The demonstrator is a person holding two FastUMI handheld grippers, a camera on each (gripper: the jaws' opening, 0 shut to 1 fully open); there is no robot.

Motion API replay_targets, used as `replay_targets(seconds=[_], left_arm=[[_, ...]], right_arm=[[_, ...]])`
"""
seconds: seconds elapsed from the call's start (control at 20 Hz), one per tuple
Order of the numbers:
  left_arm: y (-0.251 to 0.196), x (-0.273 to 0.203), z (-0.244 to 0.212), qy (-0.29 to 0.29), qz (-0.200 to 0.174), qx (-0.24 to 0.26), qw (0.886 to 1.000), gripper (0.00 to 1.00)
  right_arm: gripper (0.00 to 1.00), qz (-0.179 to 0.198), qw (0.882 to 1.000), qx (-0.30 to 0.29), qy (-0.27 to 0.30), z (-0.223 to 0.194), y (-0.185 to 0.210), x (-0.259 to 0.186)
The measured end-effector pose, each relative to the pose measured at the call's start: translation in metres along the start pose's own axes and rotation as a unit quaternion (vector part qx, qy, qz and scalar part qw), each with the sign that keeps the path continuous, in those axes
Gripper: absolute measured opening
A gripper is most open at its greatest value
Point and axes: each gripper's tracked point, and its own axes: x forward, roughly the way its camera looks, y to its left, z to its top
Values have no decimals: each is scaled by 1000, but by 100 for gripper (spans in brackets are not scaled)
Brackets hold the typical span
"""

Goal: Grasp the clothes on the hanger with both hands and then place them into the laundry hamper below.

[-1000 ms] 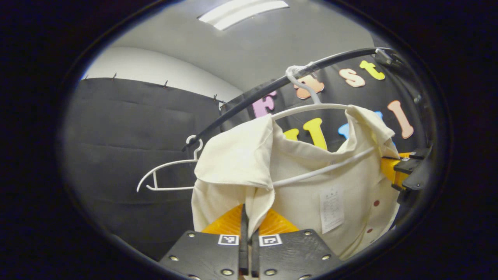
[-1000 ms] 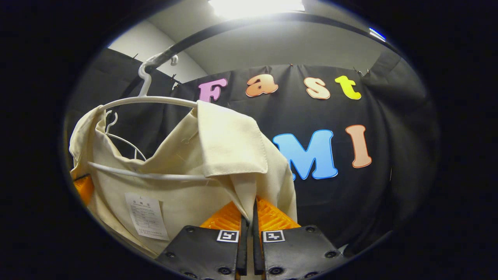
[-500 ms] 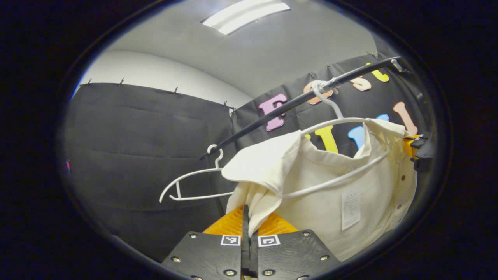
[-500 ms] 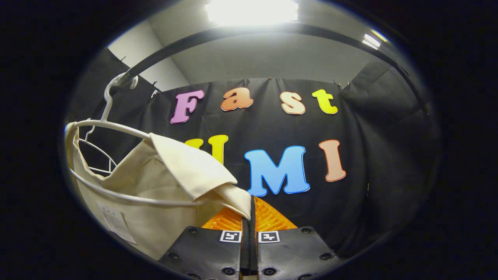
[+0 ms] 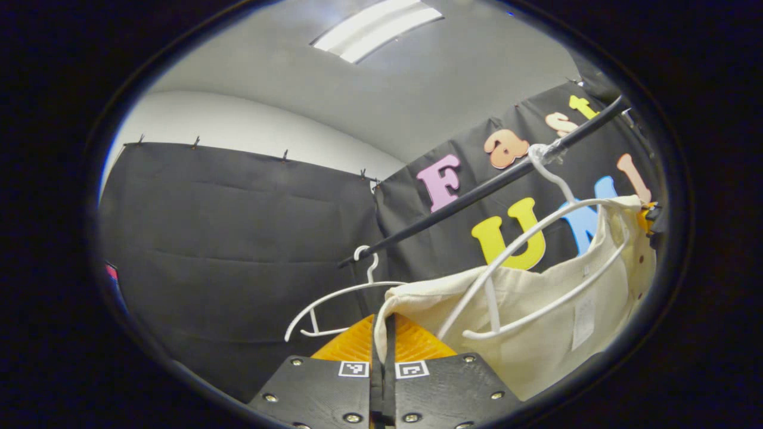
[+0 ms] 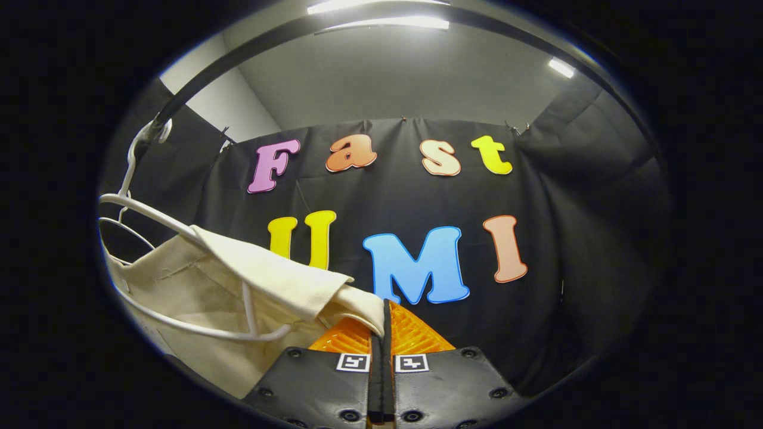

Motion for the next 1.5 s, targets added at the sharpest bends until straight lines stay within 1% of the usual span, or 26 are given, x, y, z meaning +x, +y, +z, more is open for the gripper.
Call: replay_targets(seconds=[0.1,0.2,0.4,0.45,0.6,0.8,0.85,0.9,1.0,1.15,1.25,1.45,1.5], left_arm=[[-4,-2,-3,10,-4,-10,1000,2],[-6,-3,-4,16,-9,-13,1000,2],[-10,0,-5,14,-19,-16,1000,2],[-10,-1,-5,17,-22,-18,999,2],[-15,-5,-9,29,-29,-26,999,2],[-22,-2,-5,20,-46,-34,998,1],[-23,-1,-4,16,-50,-39,998,2],[-28,0,-3,14,-56,-44,997,2],[-30,-3,-6,21,-62,-44,997,1],[-28,-4,-7,20,-65,-32,997,1],[-24,-3,-12,30,-66,-25,997,2],[-33,-19,-21,68,-65,-57,994,1],[-34,-22,-22,72,-64,-59,994,1]], right_arm=[[0,8,1000,-4,7,-6,5,6],[1,19,1000,-4,23,-18,12,12],[1,31,998,13,49,-33,21,23],[0,37,997,17,60,-39,24,25],[1,49,995,34,84,-49,28,26],[1,45,993,80,70,-35,20,42],[0,46,992,89,74,-36,20,48],[1,45,991,93,81,-40,19,53],[1,47,989,91,109,-55,20,55],[1,51,988,77,125,-75,21,44],[1,57,988,64,132,-88,25,33],[1,70,987,50,139,-107,28,4],[0,73,986,45,142,-111,30,-5]])
